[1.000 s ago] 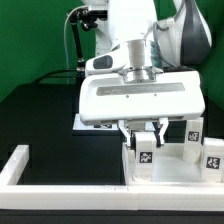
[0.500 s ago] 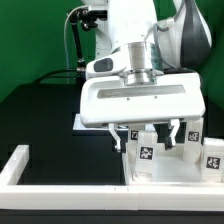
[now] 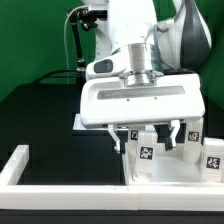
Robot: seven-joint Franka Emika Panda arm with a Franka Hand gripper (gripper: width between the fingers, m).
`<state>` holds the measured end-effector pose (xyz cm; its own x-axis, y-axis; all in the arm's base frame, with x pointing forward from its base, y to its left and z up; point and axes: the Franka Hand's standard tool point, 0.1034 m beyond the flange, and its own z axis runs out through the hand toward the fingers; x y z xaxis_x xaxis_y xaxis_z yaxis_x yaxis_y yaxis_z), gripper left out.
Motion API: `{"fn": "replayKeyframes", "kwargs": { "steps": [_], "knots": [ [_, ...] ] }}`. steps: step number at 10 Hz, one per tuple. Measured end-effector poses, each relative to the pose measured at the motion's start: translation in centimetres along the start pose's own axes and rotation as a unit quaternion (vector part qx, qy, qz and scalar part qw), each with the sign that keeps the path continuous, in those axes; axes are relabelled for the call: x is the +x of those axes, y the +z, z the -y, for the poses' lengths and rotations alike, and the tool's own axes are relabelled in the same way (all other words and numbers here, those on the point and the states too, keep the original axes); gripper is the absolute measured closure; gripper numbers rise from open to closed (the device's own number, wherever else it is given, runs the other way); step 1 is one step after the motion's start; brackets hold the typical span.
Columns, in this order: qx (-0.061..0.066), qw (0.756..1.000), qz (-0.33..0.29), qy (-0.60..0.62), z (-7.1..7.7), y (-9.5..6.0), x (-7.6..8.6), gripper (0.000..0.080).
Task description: Assemble square table
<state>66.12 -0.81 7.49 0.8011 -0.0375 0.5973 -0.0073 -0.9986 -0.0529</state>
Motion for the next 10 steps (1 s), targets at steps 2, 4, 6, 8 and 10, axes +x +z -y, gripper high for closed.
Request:
{"fn": "replayKeyframes", "kwargs": {
  "steps": [2, 4, 6, 8, 10],
  "knots": [
    [0.031, 0.996, 0.070, 0.052, 1.8, -0.5, 0.4, 0.0150],
    [0.043, 0.990, 0.119, 0.068, 2.2, -1.2, 0.8, 0.0150],
    [0.063, 0.976, 0.194, 0.081, 1.8, -0.7, 0.5, 0.0150],
    [0.078, 0.962, 0.251, 0.076, 1.6, -1.2, -0.6, 0.0150],
    [0.076, 0.964, 0.242, 0.077, 1.5, -1.1, -0.2, 0.0150]
  ]
}}
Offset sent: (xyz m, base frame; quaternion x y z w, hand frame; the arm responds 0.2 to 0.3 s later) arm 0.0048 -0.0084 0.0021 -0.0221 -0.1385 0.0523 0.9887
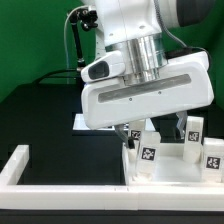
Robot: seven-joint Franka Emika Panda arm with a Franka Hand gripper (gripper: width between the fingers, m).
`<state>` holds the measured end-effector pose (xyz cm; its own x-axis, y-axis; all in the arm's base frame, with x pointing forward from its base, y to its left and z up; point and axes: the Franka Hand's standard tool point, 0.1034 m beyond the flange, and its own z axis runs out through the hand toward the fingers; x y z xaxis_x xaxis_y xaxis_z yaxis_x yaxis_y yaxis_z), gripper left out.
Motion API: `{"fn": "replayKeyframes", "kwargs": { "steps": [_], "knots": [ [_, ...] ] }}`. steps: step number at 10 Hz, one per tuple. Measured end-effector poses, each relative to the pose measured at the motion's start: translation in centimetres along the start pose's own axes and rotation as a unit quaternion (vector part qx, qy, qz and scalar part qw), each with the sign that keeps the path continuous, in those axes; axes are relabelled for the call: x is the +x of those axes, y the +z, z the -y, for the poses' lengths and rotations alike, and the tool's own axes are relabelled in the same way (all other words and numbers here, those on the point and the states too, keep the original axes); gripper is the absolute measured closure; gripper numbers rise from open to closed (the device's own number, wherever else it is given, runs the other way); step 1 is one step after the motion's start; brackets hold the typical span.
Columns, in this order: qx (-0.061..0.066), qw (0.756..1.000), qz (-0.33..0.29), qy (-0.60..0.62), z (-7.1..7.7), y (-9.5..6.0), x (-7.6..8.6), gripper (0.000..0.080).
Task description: Assemble square table
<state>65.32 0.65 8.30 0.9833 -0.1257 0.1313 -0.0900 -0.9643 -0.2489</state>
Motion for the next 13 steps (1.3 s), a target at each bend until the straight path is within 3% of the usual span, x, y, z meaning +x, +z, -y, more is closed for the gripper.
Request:
{"fn": "replayKeyframes", "kwargs": {
  "steps": [2, 4, 6, 8, 9, 10, 11, 12, 13],
  "knots": [
    [-0.001, 1.000, 0.004, 0.005, -0.2, 0.1, -0.1, 0.0150],
    [-0.032, 0.999, 0.026, 0.019, -1.6, 0.5, -0.1, 0.0150],
    [-0.038, 0.999, 0.009, 0.001, -3.3, 1.2, -0.1, 0.0150],
    [-0.035, 0.999, 0.010, 0.009, -2.8, 1.2, -0.1, 0.0150],
    [-0.035, 0.999, 0.010, 0.009, -2.8, 1.3, -0.1, 0.0239],
    [-0.034, 0.999, 0.010, 0.021, -2.7, 1.3, -0.1, 0.0386],
    [-0.032, 0.998, 0.008, 0.058, -2.6, 1.3, -0.1, 0.0386],
    [-0.029, 0.995, 0.006, 0.096, -2.5, 1.3, -0.1, 0.0535],
    [-0.028, 0.992, 0.005, 0.122, -2.5, 1.3, -0.1, 0.0535]
  ]
}}
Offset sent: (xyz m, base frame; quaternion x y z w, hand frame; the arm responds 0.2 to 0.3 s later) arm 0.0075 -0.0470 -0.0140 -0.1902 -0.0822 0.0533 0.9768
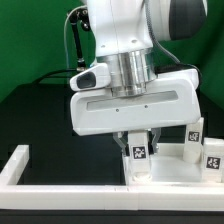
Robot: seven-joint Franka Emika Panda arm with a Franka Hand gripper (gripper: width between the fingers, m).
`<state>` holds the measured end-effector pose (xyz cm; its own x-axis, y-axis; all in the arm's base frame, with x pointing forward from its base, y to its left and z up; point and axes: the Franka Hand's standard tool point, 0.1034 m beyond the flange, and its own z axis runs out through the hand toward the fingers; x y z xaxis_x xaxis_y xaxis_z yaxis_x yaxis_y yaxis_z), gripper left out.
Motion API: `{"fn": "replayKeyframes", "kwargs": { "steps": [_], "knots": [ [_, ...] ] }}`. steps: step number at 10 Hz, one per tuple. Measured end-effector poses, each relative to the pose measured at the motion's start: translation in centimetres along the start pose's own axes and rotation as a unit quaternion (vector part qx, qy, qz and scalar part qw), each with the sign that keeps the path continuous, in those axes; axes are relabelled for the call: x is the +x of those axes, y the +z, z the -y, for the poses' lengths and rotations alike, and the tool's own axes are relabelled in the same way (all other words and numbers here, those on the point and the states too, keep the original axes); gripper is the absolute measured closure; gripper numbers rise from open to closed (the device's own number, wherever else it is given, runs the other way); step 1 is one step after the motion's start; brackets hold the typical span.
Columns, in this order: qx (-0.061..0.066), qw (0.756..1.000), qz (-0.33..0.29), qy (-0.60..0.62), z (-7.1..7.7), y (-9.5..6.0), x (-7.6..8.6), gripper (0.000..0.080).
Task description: Assemble square table
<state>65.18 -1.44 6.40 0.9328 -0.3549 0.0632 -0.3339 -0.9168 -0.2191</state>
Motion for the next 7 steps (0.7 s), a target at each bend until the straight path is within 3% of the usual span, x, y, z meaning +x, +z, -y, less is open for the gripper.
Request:
{"fn": "replayKeyframes", "kwargs": {
  "steps": [3, 7],
  "knots": [
    [0.007, 0.988, -0.001, 0.157, 0.30, 0.04, 0.57, 0.0534],
    [0.034, 0.892, 0.015, 0.450, 0.32, 0.23, 0.86, 0.0531]
  ]
}}
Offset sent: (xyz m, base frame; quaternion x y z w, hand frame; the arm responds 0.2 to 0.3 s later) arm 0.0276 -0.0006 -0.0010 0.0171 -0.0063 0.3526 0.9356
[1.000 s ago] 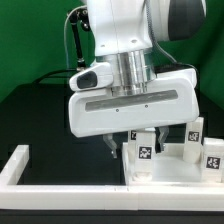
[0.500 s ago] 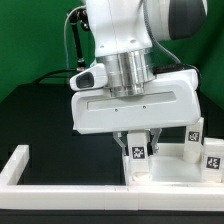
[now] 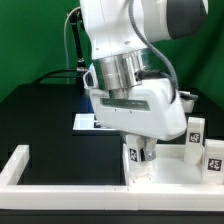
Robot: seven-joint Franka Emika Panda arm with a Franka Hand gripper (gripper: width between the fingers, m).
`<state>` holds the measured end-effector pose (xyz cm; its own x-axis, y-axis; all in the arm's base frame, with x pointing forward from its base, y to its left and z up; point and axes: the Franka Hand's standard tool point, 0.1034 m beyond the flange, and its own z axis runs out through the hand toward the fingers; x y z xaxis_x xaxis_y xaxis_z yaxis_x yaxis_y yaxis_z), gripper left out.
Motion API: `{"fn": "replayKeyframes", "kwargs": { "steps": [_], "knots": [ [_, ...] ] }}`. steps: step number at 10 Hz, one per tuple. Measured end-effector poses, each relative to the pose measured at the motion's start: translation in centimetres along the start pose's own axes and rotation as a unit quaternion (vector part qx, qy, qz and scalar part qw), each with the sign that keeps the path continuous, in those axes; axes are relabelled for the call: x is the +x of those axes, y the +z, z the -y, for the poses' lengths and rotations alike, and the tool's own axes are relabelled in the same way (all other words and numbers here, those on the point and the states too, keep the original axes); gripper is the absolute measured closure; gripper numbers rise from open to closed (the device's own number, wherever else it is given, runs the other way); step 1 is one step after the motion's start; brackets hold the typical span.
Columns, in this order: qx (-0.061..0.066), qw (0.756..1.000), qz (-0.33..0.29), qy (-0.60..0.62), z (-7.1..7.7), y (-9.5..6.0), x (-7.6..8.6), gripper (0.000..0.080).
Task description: Assemble square table
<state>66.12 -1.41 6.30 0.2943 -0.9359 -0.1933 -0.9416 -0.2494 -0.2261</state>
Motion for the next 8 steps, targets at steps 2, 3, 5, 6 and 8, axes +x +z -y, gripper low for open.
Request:
{"fn": "replayKeyframes", "kwargs": {
  "steps": [2, 3, 5, 6, 8],
  "knots": [
    [0.009, 0.995, 0.004, 0.099, 0.1, 0.1, -0.3, 0.0531],
    [0.008, 0.995, 0.001, 0.099, 0.2, 0.1, -0.4, 0.0531],
    [0.008, 0.997, 0.001, 0.071, 0.2, 0.1, -0.4, 0.0316],
    [0.000, 1.000, -0.002, -0.018, 0.4, -0.2, -0.5, 0.0316],
    [-0.029, 0.964, -0.009, -0.266, 1.3, -0.9, -0.9, 0.0160]
  ]
}}
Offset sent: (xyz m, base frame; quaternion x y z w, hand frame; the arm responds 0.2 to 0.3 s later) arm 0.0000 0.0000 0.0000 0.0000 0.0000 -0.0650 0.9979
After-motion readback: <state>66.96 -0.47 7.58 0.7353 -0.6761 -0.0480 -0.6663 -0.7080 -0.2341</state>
